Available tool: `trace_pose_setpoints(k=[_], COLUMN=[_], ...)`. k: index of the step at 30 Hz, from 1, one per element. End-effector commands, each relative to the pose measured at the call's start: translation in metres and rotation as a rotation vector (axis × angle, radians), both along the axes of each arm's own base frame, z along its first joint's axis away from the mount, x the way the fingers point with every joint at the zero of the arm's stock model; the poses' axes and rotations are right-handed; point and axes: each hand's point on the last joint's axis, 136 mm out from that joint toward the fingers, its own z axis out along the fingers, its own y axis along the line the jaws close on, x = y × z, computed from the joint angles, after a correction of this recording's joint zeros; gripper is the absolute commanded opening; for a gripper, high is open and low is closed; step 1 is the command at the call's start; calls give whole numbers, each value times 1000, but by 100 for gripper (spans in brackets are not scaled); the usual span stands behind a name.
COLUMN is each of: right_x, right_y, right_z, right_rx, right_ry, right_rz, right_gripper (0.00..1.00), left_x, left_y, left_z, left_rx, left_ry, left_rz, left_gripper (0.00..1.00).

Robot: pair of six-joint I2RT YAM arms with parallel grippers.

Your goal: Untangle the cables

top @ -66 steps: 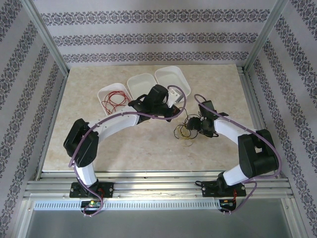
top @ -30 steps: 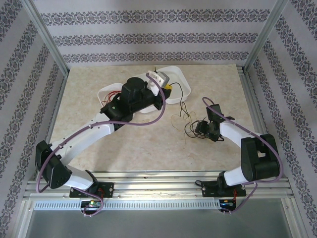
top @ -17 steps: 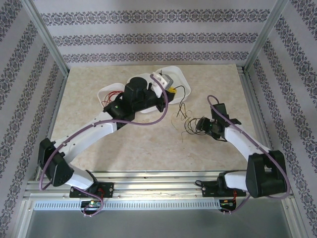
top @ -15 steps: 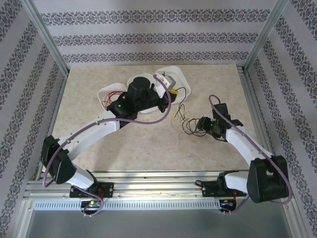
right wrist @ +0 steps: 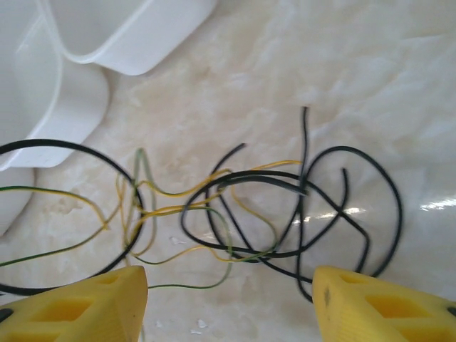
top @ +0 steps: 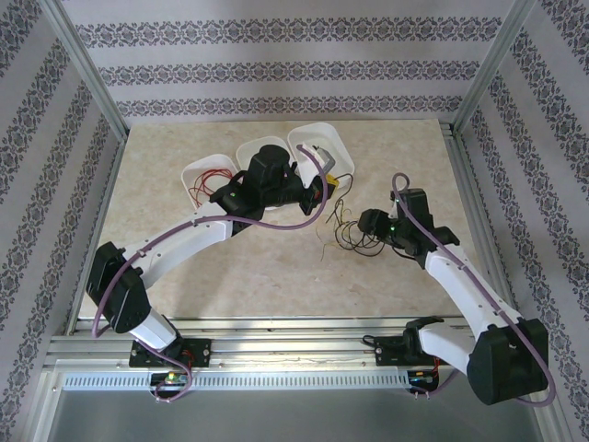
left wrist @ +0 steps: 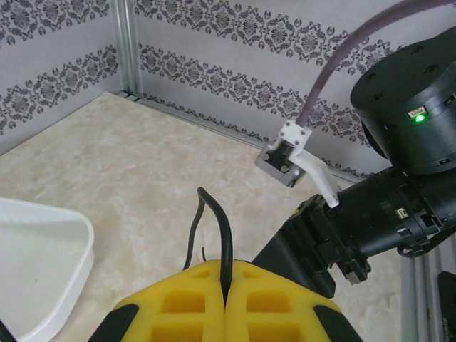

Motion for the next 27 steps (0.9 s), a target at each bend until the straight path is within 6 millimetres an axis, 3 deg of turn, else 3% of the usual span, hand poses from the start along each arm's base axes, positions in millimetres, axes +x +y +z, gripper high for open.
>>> trace_pose_setpoints(k=[1, 7, 9, 11, 13, 18, 20, 24, 27], right_x=[16, 30, 35, 39, 41, 47, 49, 49, 45], right_y=[16, 42, 42, 43, 47, 53, 48, 38, 25], right_z=[16, 18, 15, 12, 8, -9, -17, -32, -44], right_rx=[7, -23, -32, -32, -27, -29, -49, -48, -45], right_ry=[-59, -84, -81, -77, -65, -22, -3, 43, 78], right_rz=[51, 136, 125, 127, 141, 152, 129, 84, 41], right_gripper=[64, 52, 43, 40, 42, 58, 57, 32, 24], left_x=[-8, -13, -15, -17, -19, -23, -25, -26, -25], left_y=[-9, -9, -10, -9, -10, -12, -13, -9, -3], left_z=[23, 29, 31, 34, 35, 39, 42, 45, 46], left_rx=[-66, -79, -87, -98, -104, -128, -138, -140, -129], left_ry=[-30, -30, -33, -36, -35, -27, -29, -40, -58], left_rz=[-46, -67, -76, -83, -89, -116, -125, -114, -85], left_gripper=[0, 0, 0, 0, 0, 0, 0, 0, 0])
